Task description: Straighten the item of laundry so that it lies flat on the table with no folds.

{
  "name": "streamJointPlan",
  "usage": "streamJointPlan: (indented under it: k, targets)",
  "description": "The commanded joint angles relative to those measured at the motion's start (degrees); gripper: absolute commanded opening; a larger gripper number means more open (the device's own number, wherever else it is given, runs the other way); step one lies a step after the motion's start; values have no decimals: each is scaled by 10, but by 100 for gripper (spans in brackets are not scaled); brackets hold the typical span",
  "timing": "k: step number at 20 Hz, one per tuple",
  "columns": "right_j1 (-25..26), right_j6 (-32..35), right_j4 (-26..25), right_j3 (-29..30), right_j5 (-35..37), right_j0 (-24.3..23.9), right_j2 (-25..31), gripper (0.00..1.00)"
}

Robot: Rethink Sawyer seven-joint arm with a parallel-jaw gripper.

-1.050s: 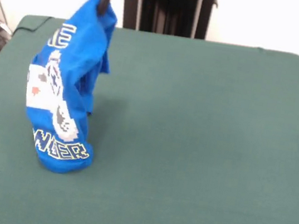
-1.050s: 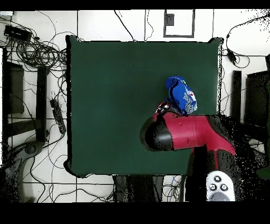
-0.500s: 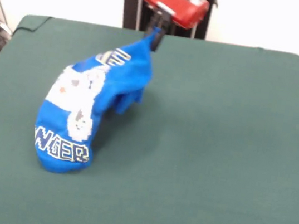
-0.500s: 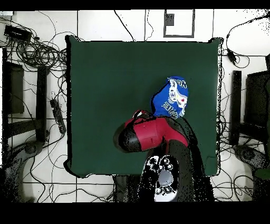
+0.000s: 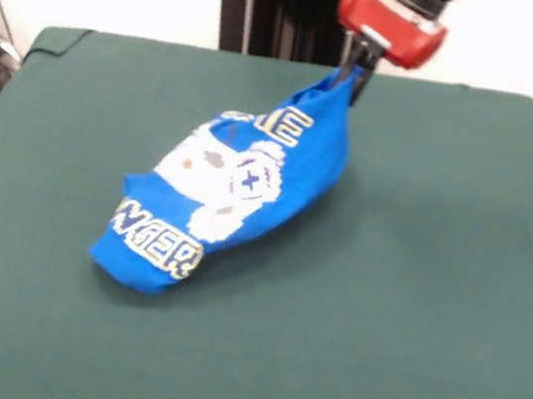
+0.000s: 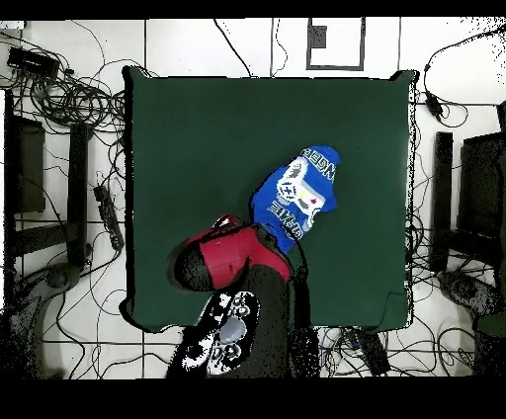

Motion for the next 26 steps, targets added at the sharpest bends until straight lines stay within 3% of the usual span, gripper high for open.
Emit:
streamJointPlan:
  k: [1, 7, 13, 17, 23, 24, 26]
  targets:
    - [53, 197, 90, -21, -27, 78, -31, 0]
    - [89, 158, 141, -34, -88, 62, 3, 0]
    - [102, 126, 189, -30, -70, 49, 33, 0]
    - [120, 123, 200, -58, -37, 81, -11, 0]
    - [170, 147, 208, -126, 37, 157, -126, 0]
    - [180, 155, 220, -134, 55, 172, -143, 100]
    - [186, 171, 230, -140, 71, 184, -153, 100]
